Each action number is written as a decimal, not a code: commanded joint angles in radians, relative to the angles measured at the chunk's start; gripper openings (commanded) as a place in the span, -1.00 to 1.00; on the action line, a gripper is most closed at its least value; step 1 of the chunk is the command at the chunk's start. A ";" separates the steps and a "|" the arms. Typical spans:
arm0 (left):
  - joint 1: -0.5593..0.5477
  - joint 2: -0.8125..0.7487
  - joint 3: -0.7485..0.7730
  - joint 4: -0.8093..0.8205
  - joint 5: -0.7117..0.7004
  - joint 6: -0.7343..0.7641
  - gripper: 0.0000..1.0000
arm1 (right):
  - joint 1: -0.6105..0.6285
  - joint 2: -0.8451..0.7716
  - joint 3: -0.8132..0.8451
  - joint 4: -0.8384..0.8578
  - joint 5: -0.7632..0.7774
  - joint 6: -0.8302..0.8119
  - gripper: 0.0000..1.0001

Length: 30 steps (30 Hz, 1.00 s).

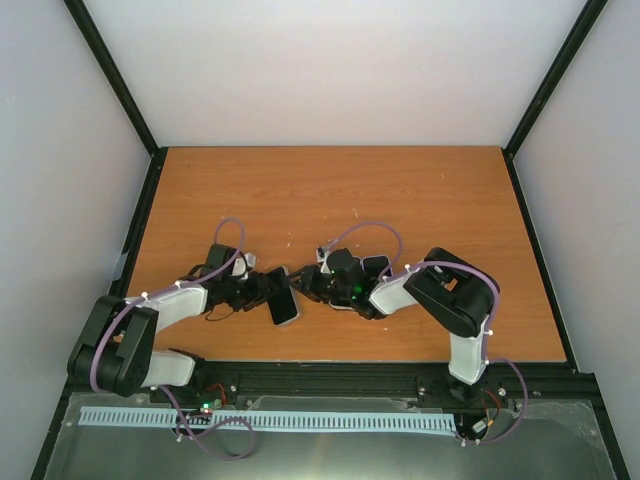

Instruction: Put the phone into the phone case

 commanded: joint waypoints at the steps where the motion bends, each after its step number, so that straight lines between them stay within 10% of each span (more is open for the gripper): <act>1: -0.022 -0.021 0.003 0.084 0.116 0.023 -0.06 | 0.041 0.014 0.023 0.165 -0.178 0.036 -0.33; 21: -0.022 -0.019 0.000 0.122 0.159 0.007 -0.14 | 0.025 -0.023 0.121 -0.303 -0.232 -0.271 -0.43; 30: -0.022 -0.027 -0.015 0.134 0.188 -0.028 -0.14 | 0.000 -0.064 0.029 -0.177 -0.168 -0.211 -0.59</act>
